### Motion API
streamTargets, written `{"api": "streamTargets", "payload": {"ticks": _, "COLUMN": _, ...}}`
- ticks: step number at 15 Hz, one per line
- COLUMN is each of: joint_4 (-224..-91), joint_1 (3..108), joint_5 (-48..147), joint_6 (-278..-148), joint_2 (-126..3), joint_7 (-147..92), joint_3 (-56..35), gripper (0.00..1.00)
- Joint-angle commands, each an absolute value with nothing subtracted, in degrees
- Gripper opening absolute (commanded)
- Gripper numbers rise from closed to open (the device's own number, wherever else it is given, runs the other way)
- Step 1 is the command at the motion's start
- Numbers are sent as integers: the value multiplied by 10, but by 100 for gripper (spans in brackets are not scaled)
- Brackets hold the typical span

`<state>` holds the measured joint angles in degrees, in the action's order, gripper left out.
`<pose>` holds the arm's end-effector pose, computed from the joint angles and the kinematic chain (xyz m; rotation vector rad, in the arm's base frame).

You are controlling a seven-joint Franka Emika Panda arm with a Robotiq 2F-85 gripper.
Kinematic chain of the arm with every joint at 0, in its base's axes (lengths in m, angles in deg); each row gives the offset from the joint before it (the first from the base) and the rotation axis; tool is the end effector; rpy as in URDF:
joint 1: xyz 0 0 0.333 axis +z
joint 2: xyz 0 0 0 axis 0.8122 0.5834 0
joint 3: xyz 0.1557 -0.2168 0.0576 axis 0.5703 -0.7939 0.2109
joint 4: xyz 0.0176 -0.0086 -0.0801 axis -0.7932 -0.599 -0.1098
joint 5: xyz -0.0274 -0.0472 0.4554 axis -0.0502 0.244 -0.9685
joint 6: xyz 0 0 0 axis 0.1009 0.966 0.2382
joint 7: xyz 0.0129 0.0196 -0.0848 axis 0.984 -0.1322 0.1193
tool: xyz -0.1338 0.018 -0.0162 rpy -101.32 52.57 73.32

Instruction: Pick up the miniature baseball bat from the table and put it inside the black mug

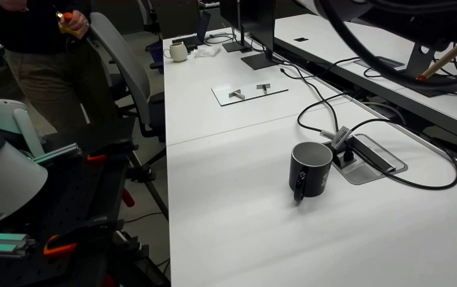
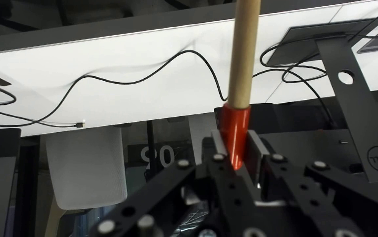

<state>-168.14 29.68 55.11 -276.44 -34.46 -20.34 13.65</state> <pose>0.7297 -0.0628 0.1572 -2.7093 0.1105 -1.3946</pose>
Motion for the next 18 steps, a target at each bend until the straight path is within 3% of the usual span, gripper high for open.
{"api": "streamTargets", "payload": {"ticks": 1, "joint_4": -1694, "joint_1": 288, "joint_5": 550, "joint_6": -2765, "joint_2": -350, "joint_7": -197, "joint_3": 154, "gripper": 7}}
{"api": "streamTargets", "payload": {"ticks": 6, "joint_4": -1744, "joint_1": 228, "joint_5": 591, "joint_6": -2768, "joint_2": -345, "joint_7": -197, "joint_3": 226, "gripper": 7}}
{"api": "streamTargets", "payload": {"ticks": 7, "joint_4": -1718, "joint_1": 268, "joint_5": 566, "joint_6": -2764, "joint_2": -344, "joint_7": -203, "joint_3": 185, "gripper": 30}}
{"api": "streamTargets", "payload": {"ticks": 13, "joint_4": -1737, "joint_1": 240, "joint_5": 581, "joint_6": -2764, "joint_2": -344, "joint_7": -203, "joint_3": 215, "gripper": 30}}
{"api": "streamTargets", "payload": {"ticks": 14, "joint_4": -1737, "joint_1": 240, "joint_5": 581, "joint_6": -2764, "joint_2": -344, "joint_7": -203, "joint_3": 215, "gripper": 7}}
{"api": "streamTargets", "payload": {"ticks": 18, "joint_4": -1742, "joint_1": 256, "joint_5": 570, "joint_6": -2769, "joint_2": -346, "joint_7": -200, "joint_3": 191, "gripper": 7}}
